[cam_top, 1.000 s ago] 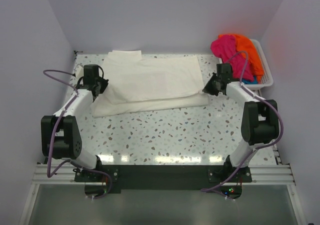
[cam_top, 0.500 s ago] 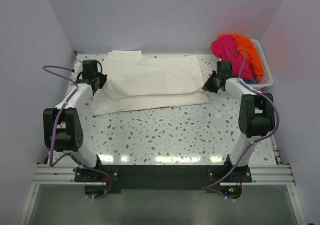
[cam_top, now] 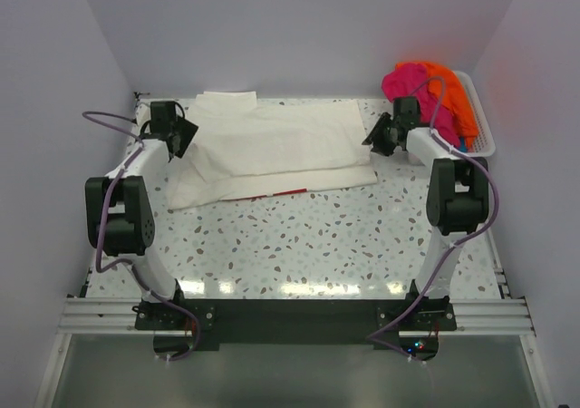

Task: Fold and stack the t-shirts
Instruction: Fold the tshirt

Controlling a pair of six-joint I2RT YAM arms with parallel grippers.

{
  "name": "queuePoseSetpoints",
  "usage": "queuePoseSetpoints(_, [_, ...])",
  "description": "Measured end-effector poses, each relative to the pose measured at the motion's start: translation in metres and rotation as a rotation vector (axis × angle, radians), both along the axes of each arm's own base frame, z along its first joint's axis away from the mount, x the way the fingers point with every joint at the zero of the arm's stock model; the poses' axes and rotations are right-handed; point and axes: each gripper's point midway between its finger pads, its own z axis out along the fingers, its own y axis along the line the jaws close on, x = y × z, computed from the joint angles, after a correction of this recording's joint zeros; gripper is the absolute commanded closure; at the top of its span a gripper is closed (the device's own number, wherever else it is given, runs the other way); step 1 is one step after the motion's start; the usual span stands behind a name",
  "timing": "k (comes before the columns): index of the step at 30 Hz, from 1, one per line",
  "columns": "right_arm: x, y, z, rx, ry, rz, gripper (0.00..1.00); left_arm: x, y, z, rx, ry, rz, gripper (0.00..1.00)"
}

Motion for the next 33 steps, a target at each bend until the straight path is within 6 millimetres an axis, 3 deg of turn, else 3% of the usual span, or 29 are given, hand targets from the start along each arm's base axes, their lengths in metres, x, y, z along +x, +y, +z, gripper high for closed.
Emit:
queuePoseSetpoints(1, [0.004, -0.001, 0.005, -0.004, -0.013, 0.004, 0.51, 0.003, 0.002, 0.002, -0.002, -0.005, 0.003, 0.24])
queuePoseSetpoints(6, [0.008, 0.001, 0.018, -0.025, -0.046, 0.030, 0.50, 0.006, 0.017, 0.017, 0.012, -0.028, 0.033, 0.20])
queuePoseSetpoints(9, [-0.005, 0.009, 0.020, -0.065, -0.039, 0.057, 0.50, -0.012, 0.018, 0.017, 0.010, -0.007, 0.069, 0.25])
queuePoseSetpoints(11, [-0.012, 0.029, 0.025, -0.089, -0.049, 0.104, 0.50, -0.031, 0.016, 0.013, 0.006, 0.021, 0.093, 0.36])
queuePoseSetpoints(13, [-0.018, 0.063, 0.031, -0.108, -0.075, 0.180, 0.50, -0.052, 0.011, 0.002, 0.002, 0.060, 0.114, 0.49])
queuePoseSetpoints(15, [-0.028, 0.108, 0.037, -0.130, -0.103, 0.289, 0.50, -0.074, 0.004, -0.012, -0.003, 0.101, 0.125, 0.57])
queuePoseSetpoints(20, [-0.047, 0.244, 0.069, -0.151, -0.261, 0.597, 0.50, -0.140, 0.002, -0.062, -0.012, 0.249, 0.176, 0.60])
queuePoseSetpoints(24, [-0.048, 0.333, 0.083, -0.147, -0.394, 0.772, 0.51, -0.167, 0.009, -0.081, -0.004, 0.321, 0.220, 0.61])
queuePoseSetpoints(28, [-0.051, 0.392, 0.058, -0.170, -0.450, 0.894, 0.50, -0.178, 0.019, -0.086, 0.001, 0.333, 0.259, 0.62])
queuePoseSetpoints(33, [-0.059, 0.432, 0.007, -0.230, -0.461, 1.007, 0.47, -0.188, 0.025, -0.093, 0.003, 0.354, 0.281, 0.61])
